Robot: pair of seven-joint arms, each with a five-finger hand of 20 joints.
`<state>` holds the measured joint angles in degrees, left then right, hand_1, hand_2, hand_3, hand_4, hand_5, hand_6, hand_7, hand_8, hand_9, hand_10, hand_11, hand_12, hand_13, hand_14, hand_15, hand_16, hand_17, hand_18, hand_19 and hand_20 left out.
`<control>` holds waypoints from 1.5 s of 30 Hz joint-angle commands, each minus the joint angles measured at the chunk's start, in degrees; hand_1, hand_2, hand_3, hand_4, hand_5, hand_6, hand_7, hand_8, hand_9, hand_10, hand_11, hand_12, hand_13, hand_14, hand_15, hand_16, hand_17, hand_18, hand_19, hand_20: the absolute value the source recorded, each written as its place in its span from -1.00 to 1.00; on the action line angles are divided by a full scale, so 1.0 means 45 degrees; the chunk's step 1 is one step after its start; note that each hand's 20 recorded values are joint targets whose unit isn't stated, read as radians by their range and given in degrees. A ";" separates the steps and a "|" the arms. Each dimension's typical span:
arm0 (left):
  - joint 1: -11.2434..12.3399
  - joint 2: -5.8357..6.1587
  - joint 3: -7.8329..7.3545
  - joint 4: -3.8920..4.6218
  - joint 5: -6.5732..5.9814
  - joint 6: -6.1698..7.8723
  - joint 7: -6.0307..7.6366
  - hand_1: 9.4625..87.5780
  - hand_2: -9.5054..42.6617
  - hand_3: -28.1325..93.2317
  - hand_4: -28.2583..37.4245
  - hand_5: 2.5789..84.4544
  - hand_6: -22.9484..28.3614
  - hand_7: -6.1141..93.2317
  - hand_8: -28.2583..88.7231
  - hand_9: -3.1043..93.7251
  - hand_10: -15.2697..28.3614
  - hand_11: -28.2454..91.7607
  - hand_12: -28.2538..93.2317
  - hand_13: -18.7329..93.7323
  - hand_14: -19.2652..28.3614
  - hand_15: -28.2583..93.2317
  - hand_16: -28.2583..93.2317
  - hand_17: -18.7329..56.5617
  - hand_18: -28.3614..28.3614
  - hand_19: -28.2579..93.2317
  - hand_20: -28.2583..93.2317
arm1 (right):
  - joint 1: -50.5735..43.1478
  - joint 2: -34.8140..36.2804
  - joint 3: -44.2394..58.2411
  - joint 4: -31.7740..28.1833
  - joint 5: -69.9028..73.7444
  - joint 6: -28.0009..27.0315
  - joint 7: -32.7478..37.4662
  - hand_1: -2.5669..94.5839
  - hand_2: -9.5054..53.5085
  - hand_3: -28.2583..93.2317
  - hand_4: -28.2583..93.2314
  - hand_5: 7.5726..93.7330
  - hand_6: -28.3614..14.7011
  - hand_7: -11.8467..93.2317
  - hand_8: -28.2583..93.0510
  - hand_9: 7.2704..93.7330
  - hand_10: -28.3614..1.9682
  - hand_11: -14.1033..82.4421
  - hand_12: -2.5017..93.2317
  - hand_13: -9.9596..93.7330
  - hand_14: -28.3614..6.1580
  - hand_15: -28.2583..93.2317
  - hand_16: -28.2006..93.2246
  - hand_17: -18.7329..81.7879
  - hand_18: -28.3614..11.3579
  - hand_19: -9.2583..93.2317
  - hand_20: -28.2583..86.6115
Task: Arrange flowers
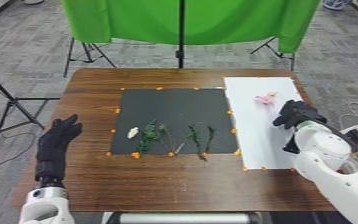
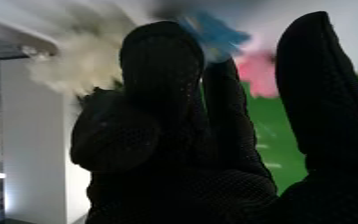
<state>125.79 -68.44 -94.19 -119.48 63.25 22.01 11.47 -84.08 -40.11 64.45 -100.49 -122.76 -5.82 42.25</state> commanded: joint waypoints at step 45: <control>0.0422 -0.0032 0.0069 -0.0192 -0.0208 0.0329 0.0284 -0.77 -0.26 0.39 -1.00 0.10 0.08 -0.64 -0.62 0.00 0.37 -0.22 -0.34 -0.12 0.55 -0.12 -0.53 -0.51 0.48 -0.33 -0.21 | 0.9620 -0.7138 -0.9786 0.4402 0.2617 0.1705 -0.3885 0.40 -1.00 0.33 -0.78 0.68 0.26 -0.46 -0.38 0.91 0.17 -0.59 -0.23 1.00 0.54 0.37 0.05 0.75 0.04 1.00 0.37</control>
<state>125.36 -67.78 -93.44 -119.76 62.89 22.69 12.18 -40.28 -68.82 20.83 -84.27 -110.08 5.21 23.33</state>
